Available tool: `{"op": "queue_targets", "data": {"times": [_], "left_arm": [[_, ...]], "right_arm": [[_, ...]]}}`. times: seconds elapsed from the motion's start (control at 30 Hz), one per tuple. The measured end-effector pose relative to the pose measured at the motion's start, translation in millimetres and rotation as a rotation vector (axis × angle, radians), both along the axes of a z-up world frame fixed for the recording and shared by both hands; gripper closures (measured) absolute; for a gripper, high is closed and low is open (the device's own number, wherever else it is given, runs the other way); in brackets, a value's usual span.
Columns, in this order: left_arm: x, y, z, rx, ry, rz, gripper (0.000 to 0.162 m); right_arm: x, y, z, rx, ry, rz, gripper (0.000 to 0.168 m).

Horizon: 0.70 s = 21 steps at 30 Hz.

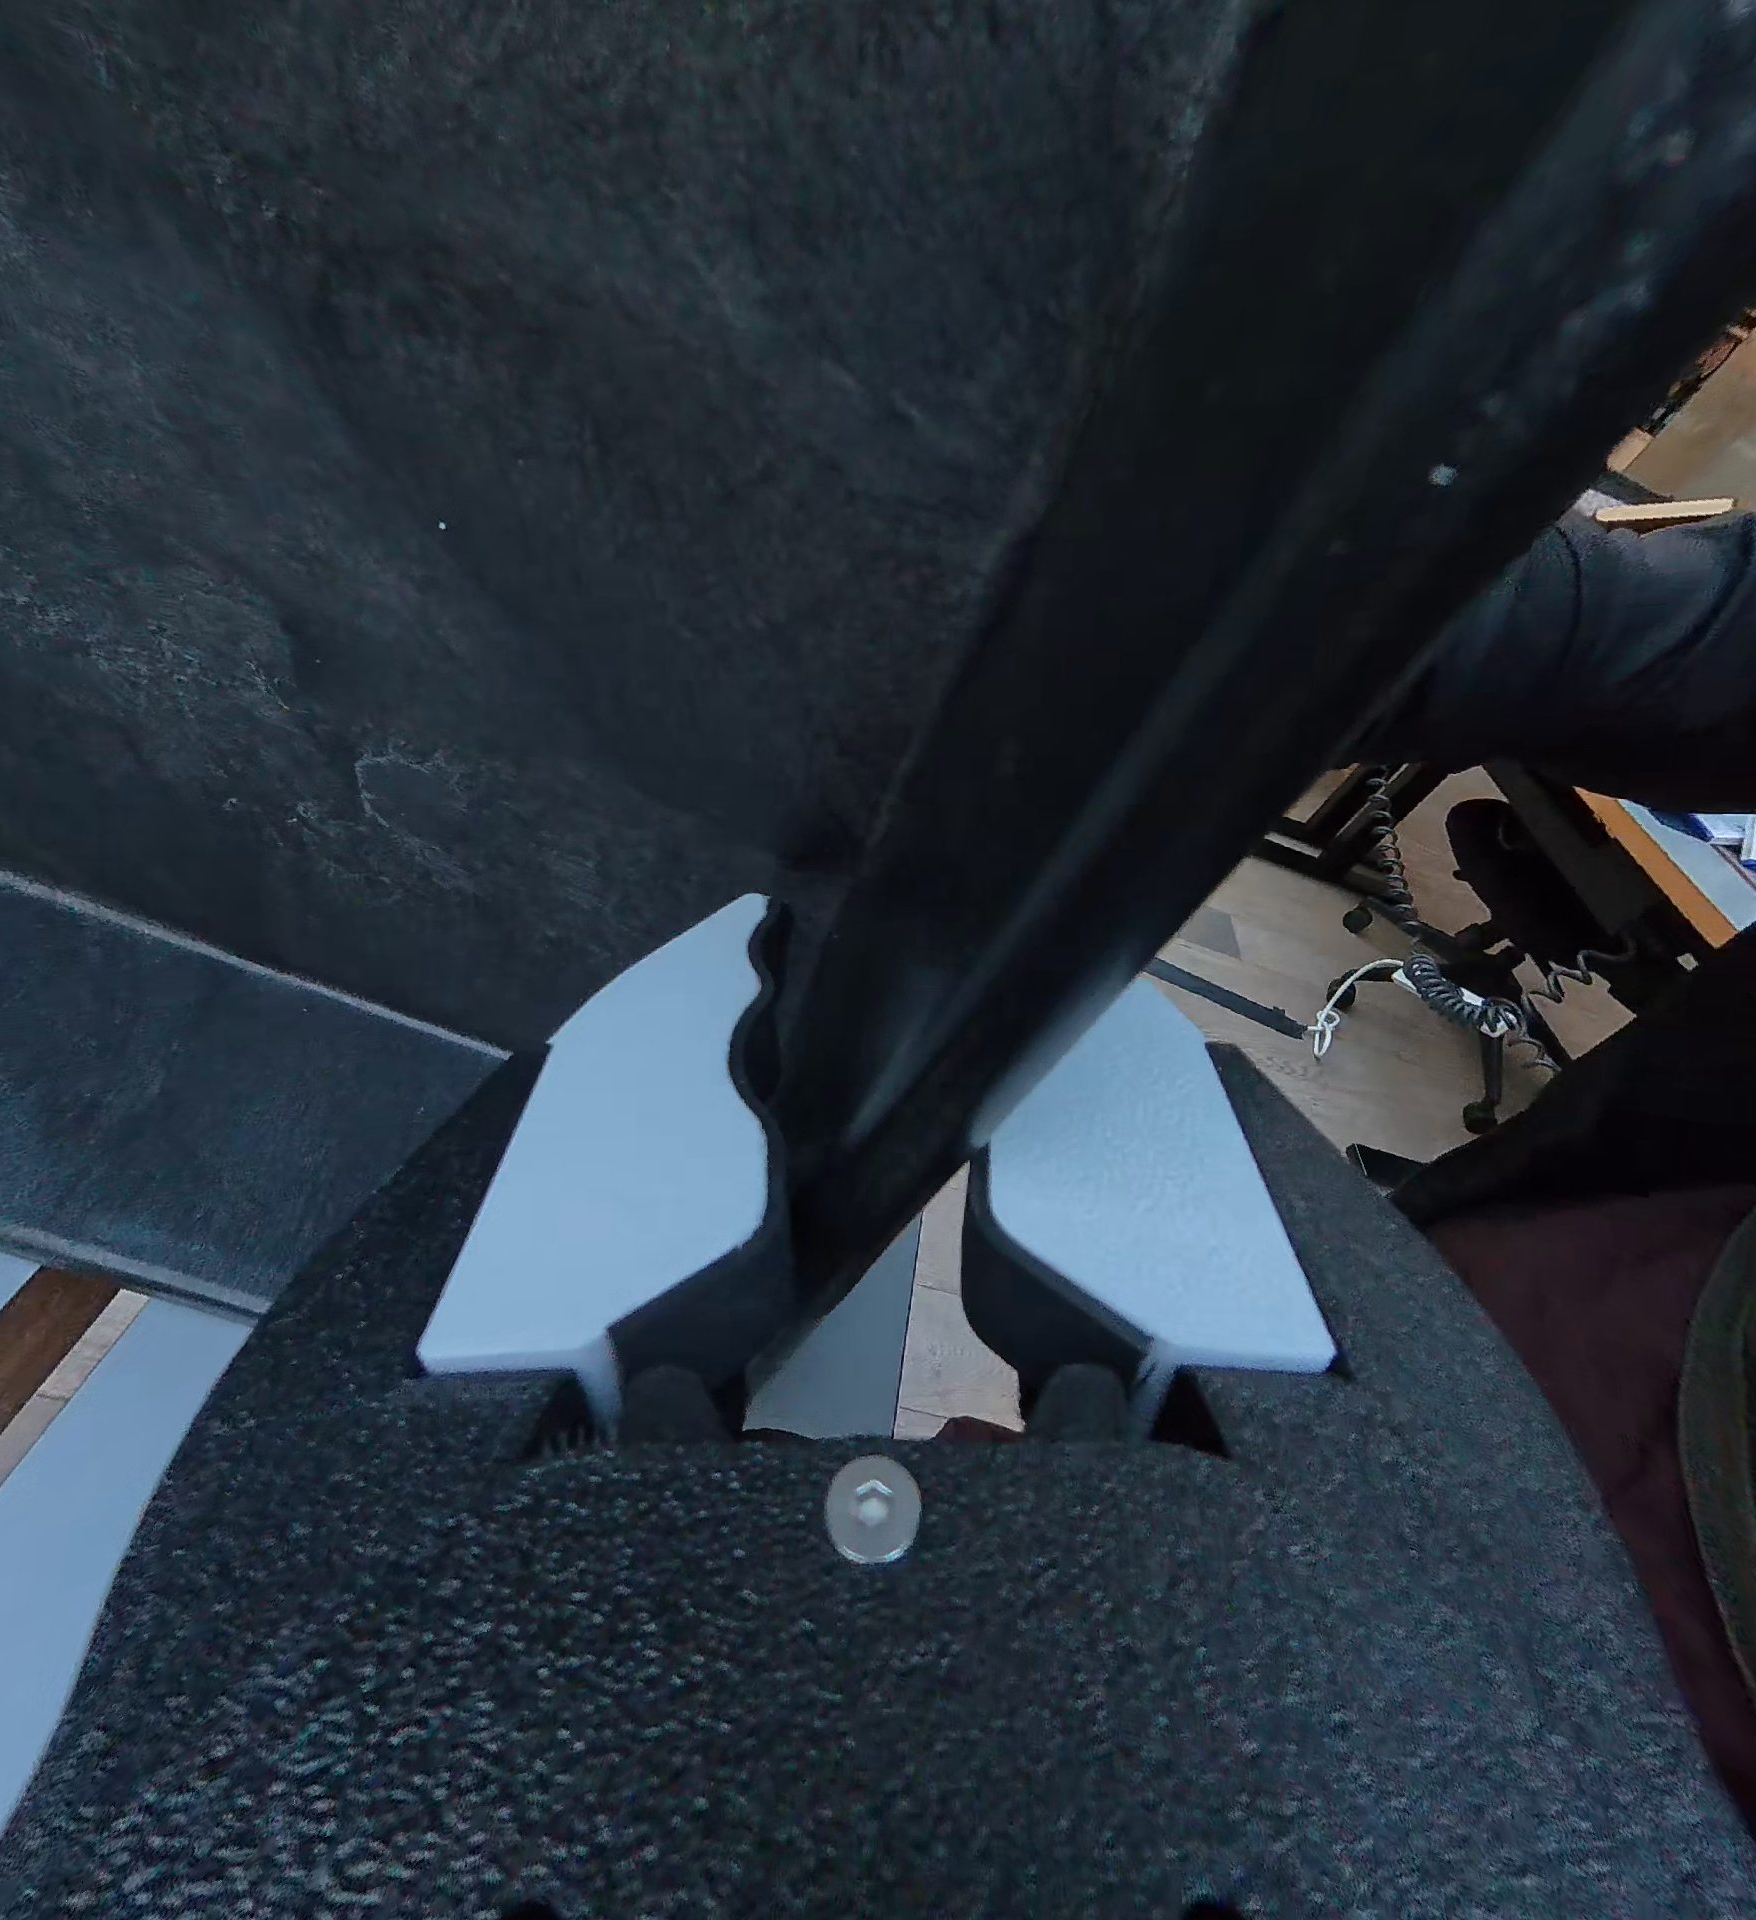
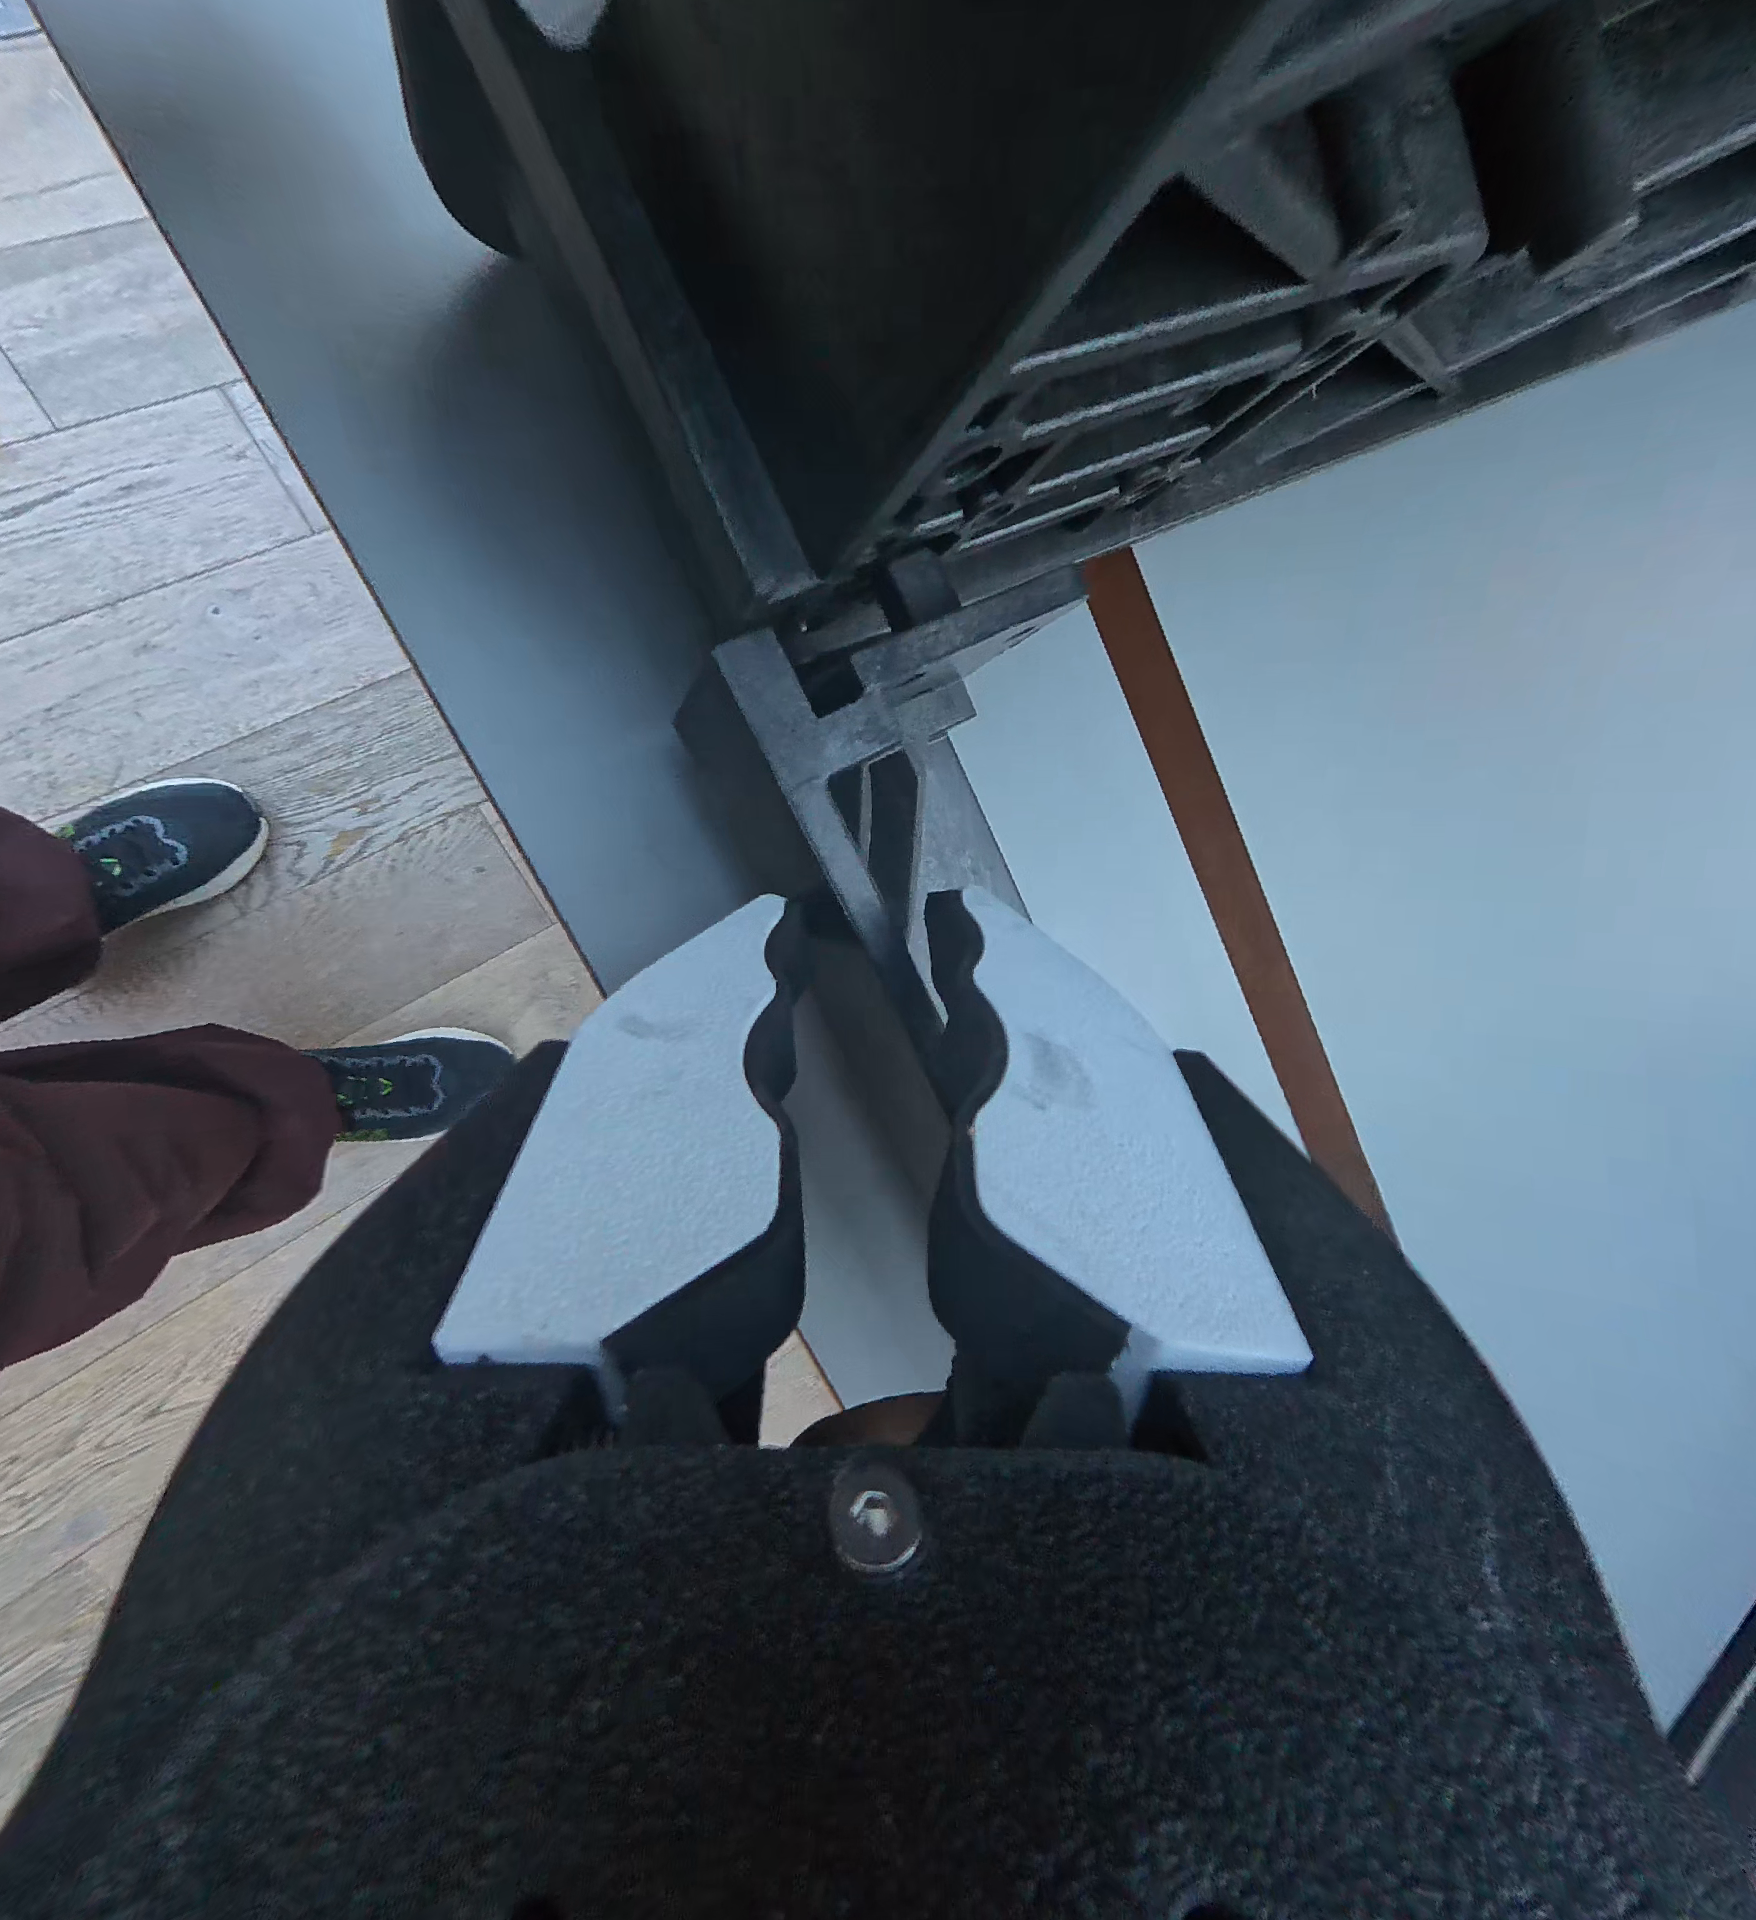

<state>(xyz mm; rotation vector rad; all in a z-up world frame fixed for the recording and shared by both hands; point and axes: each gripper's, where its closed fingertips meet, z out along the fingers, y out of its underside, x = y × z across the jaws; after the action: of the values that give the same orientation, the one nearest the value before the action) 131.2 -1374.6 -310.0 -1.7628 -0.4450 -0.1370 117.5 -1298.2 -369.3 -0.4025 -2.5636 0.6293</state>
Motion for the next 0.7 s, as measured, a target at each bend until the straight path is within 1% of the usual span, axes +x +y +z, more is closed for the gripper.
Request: {"op": "queue_targets", "data": {"times": [0.07, 0.13, 0.23, 0.3, 0.33, 0.37, 0.4, 0.5, 0.6, 0.7], "left_arm": [[0, 0, 2, 0.025, -0.015, 0.012, 0.124], [-5, -2, 6, 0.072, -0.068, 0.077, 0.114], [-8, -20, 5, 0.119, -0.137, 0.198, 0.116], [4, -35, 6, 0.153, -0.155, 0.260, 0.116], [10, -44, 5, 0.157, -0.144, 0.318, 0.108], [18, -54, 1, 0.155, -0.139, 0.363, 0.108], [31, -63, -2, 0.151, -0.139, 0.365, 0.120], [73, -84, -29, 0.049, -0.133, 0.382, 0.121], [125, -96, -68, -0.051, -0.259, 0.330, 0.123], [186, -112, -127, -0.186, -0.435, 0.342, 0.127]], "right_arm": [[1, 0, 0, -0.008, -0.005, -0.013, 0.141], [2, 0, 2, -0.040, -0.004, -0.035, 0.139], [9, 3, 10, -0.092, 0.008, -0.107, 0.131], [28, 4, 15, -0.131, 0.005, -0.144, 0.123], [41, 6, 15, -0.142, 0.005, -0.158, 0.122], [56, 10, 12, -0.137, 0.007, -0.169, 0.122], [73, 15, 7, -0.118, 0.001, -0.178, 0.122], [130, 42, -24, -0.058, -0.073, -0.234, 0.128], [184, 81, -70, -0.025, -0.183, -0.315, 0.131], [229, 131, -115, -0.017, -0.288, -0.405, 0.135]]}}
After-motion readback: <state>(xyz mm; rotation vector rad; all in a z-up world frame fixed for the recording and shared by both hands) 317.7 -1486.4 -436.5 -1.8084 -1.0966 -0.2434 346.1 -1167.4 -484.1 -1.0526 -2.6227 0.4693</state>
